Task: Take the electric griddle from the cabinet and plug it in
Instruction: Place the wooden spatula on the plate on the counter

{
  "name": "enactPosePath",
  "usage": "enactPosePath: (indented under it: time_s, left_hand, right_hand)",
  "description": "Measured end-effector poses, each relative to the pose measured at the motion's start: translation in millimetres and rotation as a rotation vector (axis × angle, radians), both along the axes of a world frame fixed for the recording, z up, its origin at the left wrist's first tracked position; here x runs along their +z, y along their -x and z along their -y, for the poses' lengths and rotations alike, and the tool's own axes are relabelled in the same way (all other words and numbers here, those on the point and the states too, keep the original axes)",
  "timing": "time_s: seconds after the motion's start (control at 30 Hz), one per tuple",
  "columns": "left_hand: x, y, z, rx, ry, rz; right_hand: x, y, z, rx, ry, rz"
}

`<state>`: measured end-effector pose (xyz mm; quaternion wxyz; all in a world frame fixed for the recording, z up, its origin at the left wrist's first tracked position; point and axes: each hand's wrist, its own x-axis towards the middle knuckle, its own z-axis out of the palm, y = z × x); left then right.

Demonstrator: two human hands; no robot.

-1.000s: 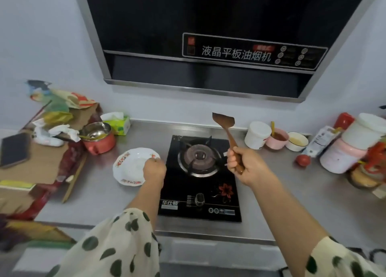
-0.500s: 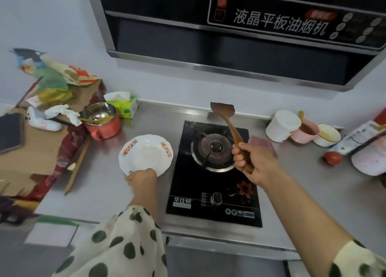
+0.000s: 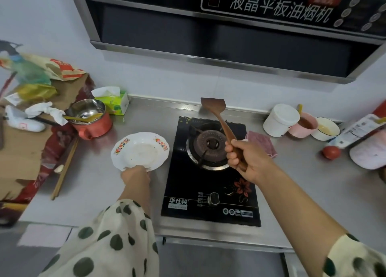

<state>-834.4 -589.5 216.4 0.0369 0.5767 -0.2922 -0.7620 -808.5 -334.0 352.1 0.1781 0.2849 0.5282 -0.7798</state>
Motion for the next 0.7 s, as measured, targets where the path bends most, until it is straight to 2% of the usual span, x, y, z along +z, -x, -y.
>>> enactPosePath:
  time_s: [0.03, 0.2, 0.37, 0.7]
  left_hand:
    - [3.3, 3.3, -0.2, -0.001, 0.051, 0.059]
    - [9.2, 7.2, -4.4, -0.106, 0.223, -0.02]
    - [28.3, 0.1, -14.4, -0.174, 0.274, -0.039]
    - [82.5, -12.1, -69.5, -0.463, 0.325, -0.146]
  right_hand:
    - [-0.4, -0.2, -1.1, -0.002, 0.002, -0.001]
    - [4.5, -4.0, -5.6, 0.001, 0.015, -0.026]
    - [20.0, -12.2, -8.6, -0.011, 0.025, -0.052]
    - [62.3, -59.4, -45.5, -0.138, 0.046, -0.125]
